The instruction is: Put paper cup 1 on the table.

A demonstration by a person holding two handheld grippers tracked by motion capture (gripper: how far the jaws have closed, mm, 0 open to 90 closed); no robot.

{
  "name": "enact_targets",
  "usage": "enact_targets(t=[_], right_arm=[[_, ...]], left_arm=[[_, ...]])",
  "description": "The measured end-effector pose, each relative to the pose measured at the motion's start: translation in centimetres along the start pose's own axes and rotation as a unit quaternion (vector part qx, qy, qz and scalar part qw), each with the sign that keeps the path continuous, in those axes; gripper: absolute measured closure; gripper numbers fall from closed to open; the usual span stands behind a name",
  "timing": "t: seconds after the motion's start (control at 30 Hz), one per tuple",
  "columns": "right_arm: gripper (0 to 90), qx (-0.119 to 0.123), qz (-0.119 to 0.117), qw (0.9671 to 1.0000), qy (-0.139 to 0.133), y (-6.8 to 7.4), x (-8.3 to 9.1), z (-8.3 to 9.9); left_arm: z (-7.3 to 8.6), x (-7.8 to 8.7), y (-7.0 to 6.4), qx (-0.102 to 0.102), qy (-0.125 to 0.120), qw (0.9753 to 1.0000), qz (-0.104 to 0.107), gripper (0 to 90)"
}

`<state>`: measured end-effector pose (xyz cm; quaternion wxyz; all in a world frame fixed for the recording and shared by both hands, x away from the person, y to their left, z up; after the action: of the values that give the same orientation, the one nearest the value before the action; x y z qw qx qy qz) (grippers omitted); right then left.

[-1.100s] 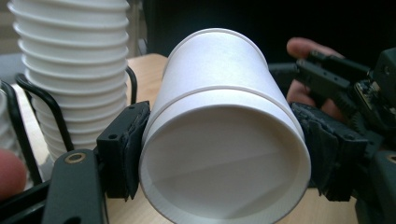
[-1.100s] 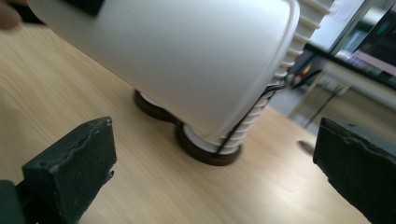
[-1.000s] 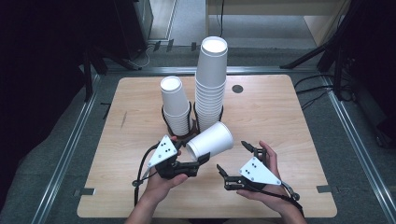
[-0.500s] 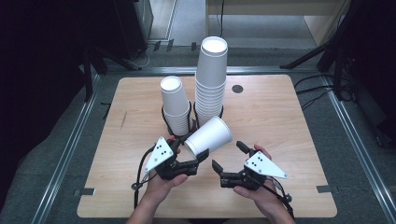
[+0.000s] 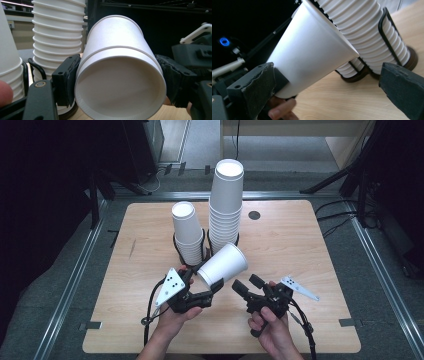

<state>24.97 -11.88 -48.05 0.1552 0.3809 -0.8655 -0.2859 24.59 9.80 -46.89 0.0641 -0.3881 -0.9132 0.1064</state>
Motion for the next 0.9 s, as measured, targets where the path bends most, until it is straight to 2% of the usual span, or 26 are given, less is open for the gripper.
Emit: enact_targets(t=[0.07, 0.17, 0.23, 0.37, 0.53, 0.57, 0.63, 0.67, 0.73, 0.8, 0.87, 0.9], right_arm=[[0.9, -0.030, -0.007, 0.9995, 0.002, -0.2, 0.0, 0.0], [0.9, -0.059, 0.007, 0.9983, 0.000, -0.2, -0.2, -0.1], [0.9, -0.096, 0.012, 0.9953, -0.001, -0.2, -0.3, -0.2], [0.9, -0.157, 0.021, 0.9874, -0.001, -0.2, -0.7, -0.2], [0.9, -0.208, 0.020, 0.9779, 0.001, 0.0, -1.3, 0.0], [0.9, -0.223, 0.014, 0.9748, 0.001, 0.1, -1.4, 0.0], [0.9, -0.263, -0.003, 0.9647, 0.002, 0.4, -1.6, 0.0], [0.9, -0.275, -0.007, 0.9614, 0.003, 0.7, -1.7, 0.0], [0.9, -0.285, -0.008, 0.9584, 0.001, 1.0, -2.0, 0.0], [0.9, -0.299, -0.005, 0.9541, -0.002, 1.0, -2.3, 0.0], [0.9, -0.307, -0.004, 0.9517, -0.006, 0.8, -2.5, 0.0], [0.9, -0.314, -0.007, 0.9494, -0.008, 0.8, -2.7, -0.1]], left_arm=[[0.1, -0.1, -0.1, -0.001, -0.001, 1.0000, 0.001, 24.8], [0.2, -0.2, -0.3, -0.001, -0.004, 1.0000, 0.002, 24.8], [0.3, -0.2, -0.3, 0.000, -0.004, 1.0000, 0.003, 24.8], [0.4, -0.4, -0.4, 0.002, -0.001, 1.0000, 0.004, 24.9], [0.3, -0.3, -0.4, 0.001, -0.007, 1.0000, -0.003, 24.9], [0.3, -0.2, -0.4, 0.001, -0.008, 1.0000, -0.002, 24.9], [0.3, -0.2, -0.4, -0.001, -0.009, 1.0000, -0.003, 24.9], [0.3, -0.2, -0.4, 0.000, -0.009, 1.0000, -0.003, 24.9], [0.3, -0.2, -0.5, -0.003, -0.010, 0.9999, -0.003, 24.9], [0.3, -0.2, -0.7, -0.004, -0.011, 0.9999, -0.002, 24.9], [0.4, -0.3, -0.7, -0.011, -0.011, 0.9999, -0.005, 24.9], [0.4, -0.3, -0.7, -0.009, -0.010, 0.9999, -0.004, 24.9]])
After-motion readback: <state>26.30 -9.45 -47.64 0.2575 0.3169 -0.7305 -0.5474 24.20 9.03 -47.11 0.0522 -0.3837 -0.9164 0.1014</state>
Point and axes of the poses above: each handheld gripper's, and its own axes: x roughly backward along the jaws, z roughly out of its underside, y roughly to its left, the point moved 3 cm from there along -x, roughly forward along the jaws, and after that the axes turned 6 degrees about x, right-handed, at the moved point
